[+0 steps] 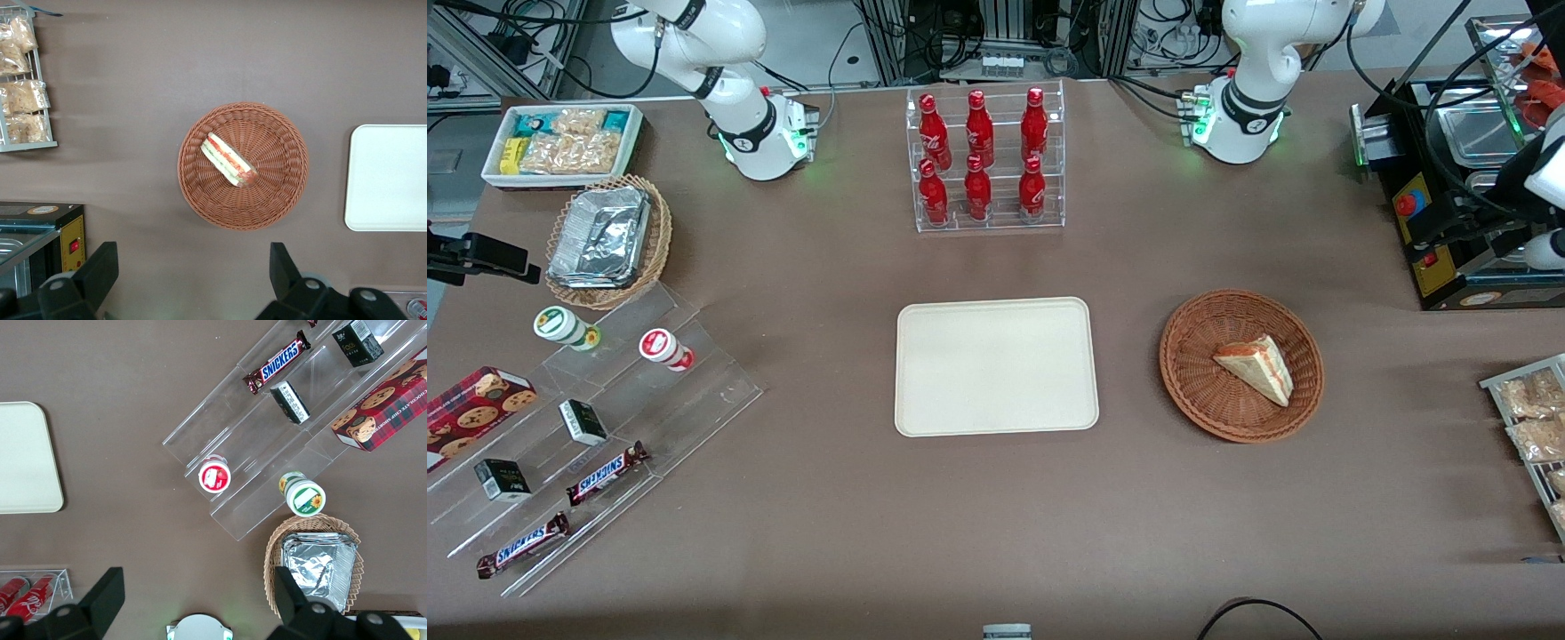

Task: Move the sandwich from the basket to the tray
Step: 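Move the left gripper down over the wrapped sandwich in the wicker basket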

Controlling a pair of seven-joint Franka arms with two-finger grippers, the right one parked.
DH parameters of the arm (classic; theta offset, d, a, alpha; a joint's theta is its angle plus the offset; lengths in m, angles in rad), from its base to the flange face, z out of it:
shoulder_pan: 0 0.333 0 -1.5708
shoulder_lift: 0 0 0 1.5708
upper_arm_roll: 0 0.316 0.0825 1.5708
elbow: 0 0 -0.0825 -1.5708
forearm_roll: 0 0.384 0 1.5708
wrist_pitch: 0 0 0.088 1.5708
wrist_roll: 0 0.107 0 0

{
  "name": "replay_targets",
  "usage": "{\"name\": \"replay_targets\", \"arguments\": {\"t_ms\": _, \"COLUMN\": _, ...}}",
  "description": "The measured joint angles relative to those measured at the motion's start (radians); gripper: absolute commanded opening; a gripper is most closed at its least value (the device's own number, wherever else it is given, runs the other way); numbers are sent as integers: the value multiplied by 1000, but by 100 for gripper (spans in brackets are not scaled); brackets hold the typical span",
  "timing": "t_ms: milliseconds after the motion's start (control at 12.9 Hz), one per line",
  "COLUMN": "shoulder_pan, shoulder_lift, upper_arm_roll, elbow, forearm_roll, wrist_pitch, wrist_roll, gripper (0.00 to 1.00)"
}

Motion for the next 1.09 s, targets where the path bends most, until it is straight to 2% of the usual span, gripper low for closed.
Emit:
{"name": "replay_targets", "arguments": {"t_ms": 388, "shoulder_pan": 2, "shoulder_lift": 48, "upper_arm_roll": 3, "elbow": -19, "forearm_roll": -8, "wrist_pitch": 10, "wrist_roll": -3, "gripper": 100}}
{"name": "replay_targets", "arguments": {"t_ms": 621, "shoulder_pan": 2, "shoulder_lift": 129, "upper_arm_roll": 2, "elbow": -96, "forearm_roll": -8, "wrist_pitch": 156, "wrist_roll": -42, "gripper": 100}}
{"name": "replay_targets", "arguments": {"t_ms": 1087, "shoulder_pan": -4, "shoulder_lift": 131, "upper_arm_roll": -32, "elbow": -447, "forearm_roll": -9, "wrist_pitch": 609, "wrist_roll": -529, "gripper": 100}}
